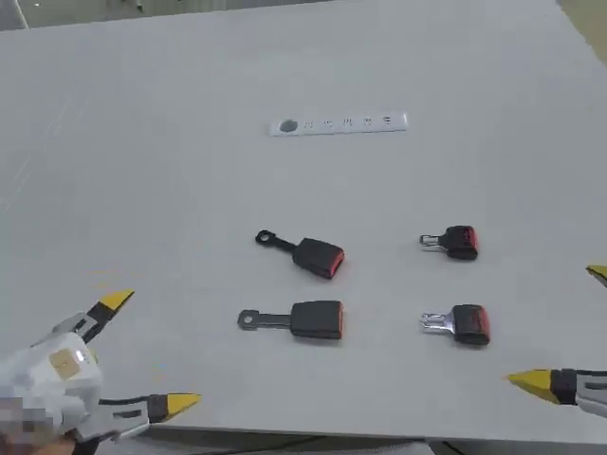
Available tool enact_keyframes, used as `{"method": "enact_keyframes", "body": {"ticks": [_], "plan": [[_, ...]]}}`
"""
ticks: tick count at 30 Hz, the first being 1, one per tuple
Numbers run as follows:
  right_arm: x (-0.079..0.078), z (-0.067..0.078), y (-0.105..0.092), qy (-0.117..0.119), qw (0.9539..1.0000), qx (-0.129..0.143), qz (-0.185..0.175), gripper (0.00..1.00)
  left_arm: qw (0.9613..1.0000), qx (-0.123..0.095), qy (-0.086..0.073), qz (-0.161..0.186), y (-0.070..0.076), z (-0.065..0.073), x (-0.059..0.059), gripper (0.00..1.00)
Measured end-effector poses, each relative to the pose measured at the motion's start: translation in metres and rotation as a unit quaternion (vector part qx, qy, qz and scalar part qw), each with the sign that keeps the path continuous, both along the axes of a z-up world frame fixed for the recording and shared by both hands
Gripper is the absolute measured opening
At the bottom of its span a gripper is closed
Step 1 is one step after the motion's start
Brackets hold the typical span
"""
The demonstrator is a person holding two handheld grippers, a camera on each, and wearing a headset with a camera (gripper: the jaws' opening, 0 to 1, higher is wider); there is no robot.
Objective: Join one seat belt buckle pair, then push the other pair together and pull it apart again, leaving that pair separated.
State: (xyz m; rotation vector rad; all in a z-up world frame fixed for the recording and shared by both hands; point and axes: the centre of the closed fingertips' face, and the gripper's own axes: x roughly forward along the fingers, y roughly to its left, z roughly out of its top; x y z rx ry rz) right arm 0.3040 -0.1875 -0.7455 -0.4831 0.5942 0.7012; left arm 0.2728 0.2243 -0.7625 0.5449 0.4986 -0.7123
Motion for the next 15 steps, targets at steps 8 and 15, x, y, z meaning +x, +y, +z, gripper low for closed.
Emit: {"method": "enact_keyframes", "body": {"ticks": [8, 15], "plan": [[0.0020, 0.0013, -0.0013, -0.007, 1.0000, -0.003, -0.004, 1.00, 1.0000, 0.004, 0.003, 0.001, 0.0023, -0.0014, 0.0004, 1.00], [0.0035, 0.0043, -0.0008, -0.013, 0.9999, -0.004, -0.002, 1.00, 1.0000, 0.007, 0.000, -0.002, 0.0003, -0.0005, -0.0006, 1.00]]}}
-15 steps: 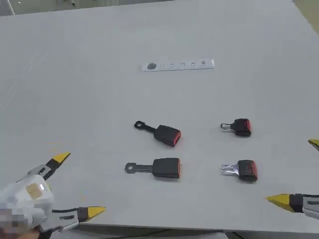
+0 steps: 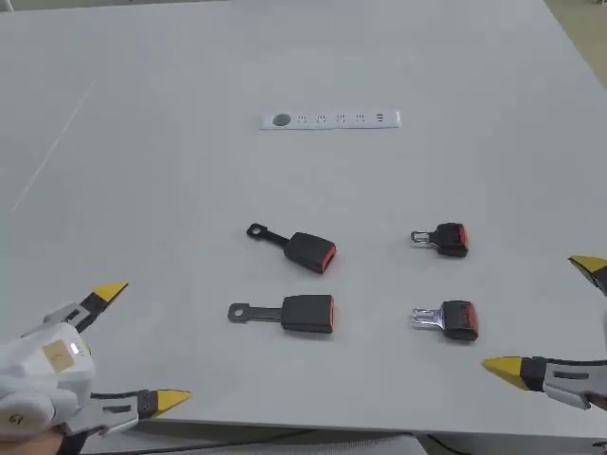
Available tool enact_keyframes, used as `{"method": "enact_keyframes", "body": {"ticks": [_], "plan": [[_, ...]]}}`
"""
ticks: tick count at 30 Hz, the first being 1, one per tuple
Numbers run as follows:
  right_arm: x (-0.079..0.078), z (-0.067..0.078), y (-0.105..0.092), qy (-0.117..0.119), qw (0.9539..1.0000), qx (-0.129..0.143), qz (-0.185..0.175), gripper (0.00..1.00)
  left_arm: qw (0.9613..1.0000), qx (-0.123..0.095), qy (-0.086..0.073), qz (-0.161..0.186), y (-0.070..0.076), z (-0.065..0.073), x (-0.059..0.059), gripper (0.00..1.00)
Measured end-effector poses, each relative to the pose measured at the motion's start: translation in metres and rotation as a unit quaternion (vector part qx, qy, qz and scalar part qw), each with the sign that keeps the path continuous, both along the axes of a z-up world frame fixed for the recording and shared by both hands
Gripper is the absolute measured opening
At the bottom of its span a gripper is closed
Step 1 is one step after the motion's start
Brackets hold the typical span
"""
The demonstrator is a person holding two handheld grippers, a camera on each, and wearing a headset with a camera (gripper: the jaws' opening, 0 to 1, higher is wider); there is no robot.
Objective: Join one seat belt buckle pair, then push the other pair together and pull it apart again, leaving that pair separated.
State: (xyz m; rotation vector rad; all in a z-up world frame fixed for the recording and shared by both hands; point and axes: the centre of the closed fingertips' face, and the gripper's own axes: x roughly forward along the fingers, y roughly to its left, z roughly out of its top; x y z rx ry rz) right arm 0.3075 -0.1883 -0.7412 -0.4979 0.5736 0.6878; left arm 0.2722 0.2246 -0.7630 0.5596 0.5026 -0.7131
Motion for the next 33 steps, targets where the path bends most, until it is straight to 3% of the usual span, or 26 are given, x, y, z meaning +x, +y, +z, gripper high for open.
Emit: {"method": "enact_keyframes", "body": {"ticks": [11, 23, 33], "plan": [[-0.005, -0.003, 0.007, 0.001, 0.9998, -0.012, 0.013, 1.00, 1.0000, 0.000, -0.005, 0.000, -0.001, 0.001, 0.000, 1.00], [-0.004, -0.002, 0.013, -0.006, 0.9999, -0.003, 0.014, 1.00, 1.0000, 0.001, 0.005, -0.002, -0.002, -0.003, -0.002, 1.00], [-0.005, -0.002, 0.020, -0.009, 0.9997, -0.005, 0.021, 1.00, 1.0000, 0.003, 0.003, 0.002, -0.001, -0.002, -0.001, 1.00]]}}
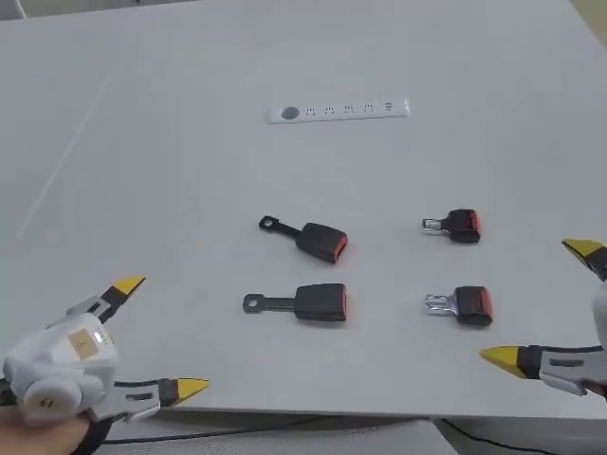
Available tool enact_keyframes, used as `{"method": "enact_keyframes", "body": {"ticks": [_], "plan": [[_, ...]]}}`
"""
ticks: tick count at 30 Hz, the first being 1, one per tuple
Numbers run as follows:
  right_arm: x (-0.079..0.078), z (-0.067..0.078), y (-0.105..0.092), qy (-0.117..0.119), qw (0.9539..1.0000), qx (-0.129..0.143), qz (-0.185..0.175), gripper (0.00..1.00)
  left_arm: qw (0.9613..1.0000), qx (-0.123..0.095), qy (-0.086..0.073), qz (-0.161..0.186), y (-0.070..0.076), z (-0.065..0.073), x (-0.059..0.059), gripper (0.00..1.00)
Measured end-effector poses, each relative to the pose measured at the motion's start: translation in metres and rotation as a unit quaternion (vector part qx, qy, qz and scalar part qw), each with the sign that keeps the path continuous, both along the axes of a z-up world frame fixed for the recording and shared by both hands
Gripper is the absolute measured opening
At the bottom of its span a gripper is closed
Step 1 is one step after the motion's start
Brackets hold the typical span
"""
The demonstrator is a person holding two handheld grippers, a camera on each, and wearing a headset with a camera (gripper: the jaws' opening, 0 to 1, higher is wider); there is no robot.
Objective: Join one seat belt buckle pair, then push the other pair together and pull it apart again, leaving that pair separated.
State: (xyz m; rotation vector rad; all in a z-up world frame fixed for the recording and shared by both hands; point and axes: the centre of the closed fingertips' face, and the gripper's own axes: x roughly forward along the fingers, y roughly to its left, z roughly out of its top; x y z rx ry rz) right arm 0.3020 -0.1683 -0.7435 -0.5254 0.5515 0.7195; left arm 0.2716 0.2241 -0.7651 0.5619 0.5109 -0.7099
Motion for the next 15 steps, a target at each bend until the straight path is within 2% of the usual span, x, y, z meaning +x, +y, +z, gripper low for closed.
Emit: {"method": "enact_keyframes", "body": {"ticks": [8, 11, 15], "plan": [[0.0009, 0.0027, -0.0055, -0.002, 1.0000, -0.001, -0.009, 1.00, 1.0000, -0.004, -0.006, 0.004, 0.0006, 0.0026, 0.0010, 1.00], [-0.0004, 0.0011, -0.0069, 0.001, 0.9999, -0.002, -0.012, 1.00, 0.9998, -0.017, -0.007, 0.006, -0.0011, 0.0046, 0.0017, 1.00], [-0.0018, 0.0000, -0.0082, 0.003, 0.9999, -0.001, -0.016, 1.00, 0.9997, -0.024, -0.006, 0.009, -0.0026, 0.0066, 0.0017, 1.00]]}}
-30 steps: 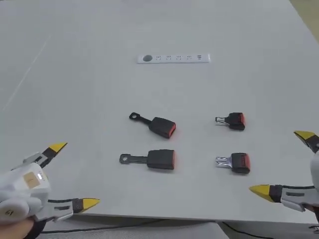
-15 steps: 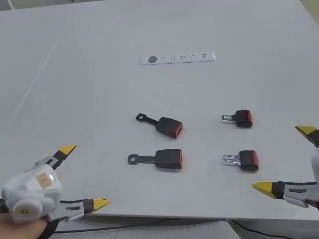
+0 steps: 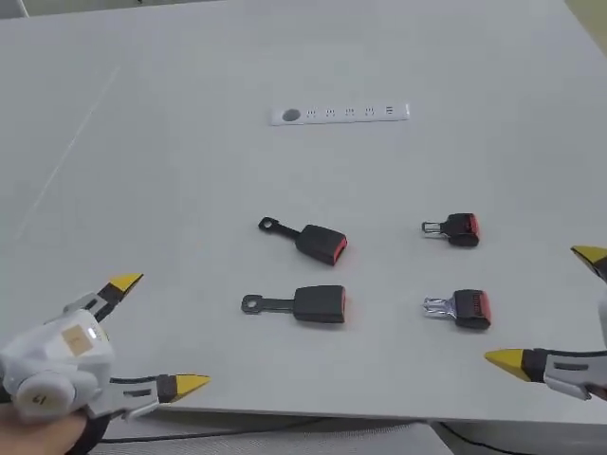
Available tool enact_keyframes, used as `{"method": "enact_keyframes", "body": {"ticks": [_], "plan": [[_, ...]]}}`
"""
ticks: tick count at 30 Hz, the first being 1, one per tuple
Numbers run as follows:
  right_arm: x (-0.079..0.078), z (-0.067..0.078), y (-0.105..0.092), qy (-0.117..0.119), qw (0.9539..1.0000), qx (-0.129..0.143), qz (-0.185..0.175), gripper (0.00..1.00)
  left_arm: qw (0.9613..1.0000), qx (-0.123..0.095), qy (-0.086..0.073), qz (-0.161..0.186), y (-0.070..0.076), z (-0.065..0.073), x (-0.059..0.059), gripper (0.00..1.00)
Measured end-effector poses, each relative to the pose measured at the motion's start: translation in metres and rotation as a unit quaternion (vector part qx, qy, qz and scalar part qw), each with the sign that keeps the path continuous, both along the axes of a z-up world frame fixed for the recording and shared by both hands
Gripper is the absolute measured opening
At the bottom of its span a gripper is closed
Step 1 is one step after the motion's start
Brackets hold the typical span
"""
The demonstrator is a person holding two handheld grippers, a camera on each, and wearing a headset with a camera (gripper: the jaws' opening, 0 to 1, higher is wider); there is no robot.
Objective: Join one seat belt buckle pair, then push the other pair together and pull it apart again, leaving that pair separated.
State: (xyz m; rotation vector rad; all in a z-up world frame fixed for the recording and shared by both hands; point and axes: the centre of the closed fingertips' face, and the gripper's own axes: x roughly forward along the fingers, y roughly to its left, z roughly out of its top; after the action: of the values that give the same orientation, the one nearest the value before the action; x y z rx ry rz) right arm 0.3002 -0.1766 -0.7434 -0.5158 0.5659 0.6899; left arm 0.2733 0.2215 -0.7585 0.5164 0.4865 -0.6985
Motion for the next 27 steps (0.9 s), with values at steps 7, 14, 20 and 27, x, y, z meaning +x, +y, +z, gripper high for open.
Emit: {"method": "enact_keyframes", "body": {"ticks": [7, 14, 20, 27], "plan": [[-0.003, -0.002, -0.006, 0.004, 1.0000, 0.003, -0.007, 1.00, 0.9999, -0.012, -0.002, 0.005, 0.000, 0.003, 0.001, 1.00], [-0.009, -0.005, -0.018, 0.010, 0.9997, 0.004, -0.020, 1.00, 0.9996, -0.020, -0.005, 0.017, 0.001, 0.007, 0.004, 1.00], [-0.012, -0.004, -0.023, 0.009, 0.9996, 0.000, -0.025, 1.00, 0.9990, -0.039, 0.010, 0.019, -0.004, 0.009, 0.002, 1.00], [-0.014, -0.001, -0.027, 0.010, 0.9996, -0.003, -0.026, 1.00, 0.9977, -0.046, 0.044, 0.023, -0.008, 0.008, -0.003, 0.99]]}}
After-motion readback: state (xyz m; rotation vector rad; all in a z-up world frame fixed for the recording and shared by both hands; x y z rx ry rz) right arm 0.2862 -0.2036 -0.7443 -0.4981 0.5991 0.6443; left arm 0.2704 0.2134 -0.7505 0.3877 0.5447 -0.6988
